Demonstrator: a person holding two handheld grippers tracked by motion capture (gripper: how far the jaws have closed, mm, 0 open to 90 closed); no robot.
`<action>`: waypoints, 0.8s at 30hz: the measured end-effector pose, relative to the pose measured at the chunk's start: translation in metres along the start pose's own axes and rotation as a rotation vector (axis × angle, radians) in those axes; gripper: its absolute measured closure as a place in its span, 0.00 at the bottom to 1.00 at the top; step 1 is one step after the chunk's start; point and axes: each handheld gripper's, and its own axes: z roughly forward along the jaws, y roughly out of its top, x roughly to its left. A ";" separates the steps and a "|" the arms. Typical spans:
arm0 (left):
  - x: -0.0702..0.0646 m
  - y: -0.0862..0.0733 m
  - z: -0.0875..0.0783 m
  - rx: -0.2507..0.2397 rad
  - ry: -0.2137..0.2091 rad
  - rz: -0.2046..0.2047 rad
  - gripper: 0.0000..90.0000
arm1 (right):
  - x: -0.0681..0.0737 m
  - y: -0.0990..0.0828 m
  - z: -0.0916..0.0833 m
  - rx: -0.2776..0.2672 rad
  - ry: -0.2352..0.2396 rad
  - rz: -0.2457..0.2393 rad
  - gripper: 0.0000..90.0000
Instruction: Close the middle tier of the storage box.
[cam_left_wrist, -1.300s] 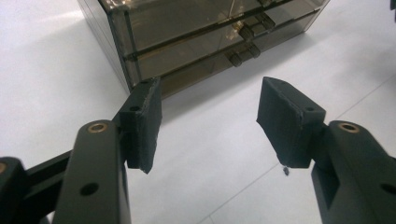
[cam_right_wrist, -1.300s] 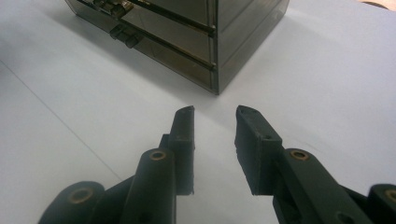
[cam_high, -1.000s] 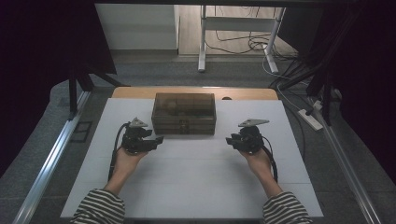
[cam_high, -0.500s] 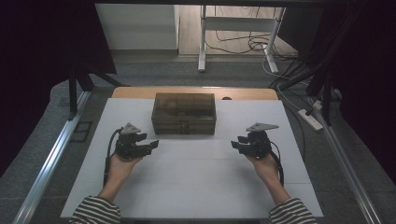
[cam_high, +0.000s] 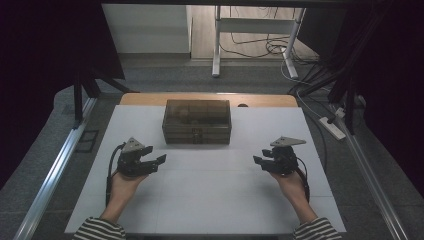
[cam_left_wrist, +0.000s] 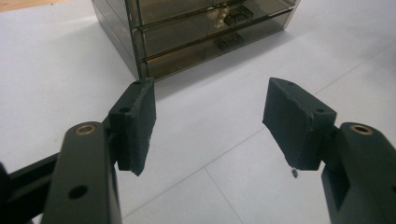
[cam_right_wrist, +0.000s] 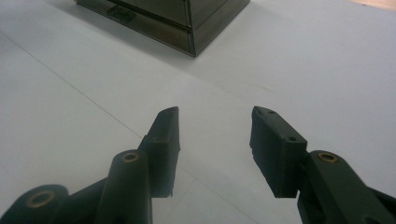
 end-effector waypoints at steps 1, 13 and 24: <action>-0.001 -0.001 -0.001 -0.006 -0.001 0.003 0.39 | 0.000 -0.001 -0.002 -0.002 -0.001 0.002 0.57; -0.002 -0.014 -0.010 -0.035 0.005 0.003 0.39 | -0.008 -0.017 -0.021 -0.045 -0.029 0.030 0.54; -0.003 -0.024 -0.017 -0.055 0.005 0.001 0.37 | -0.012 -0.036 -0.039 -0.095 -0.034 0.047 0.52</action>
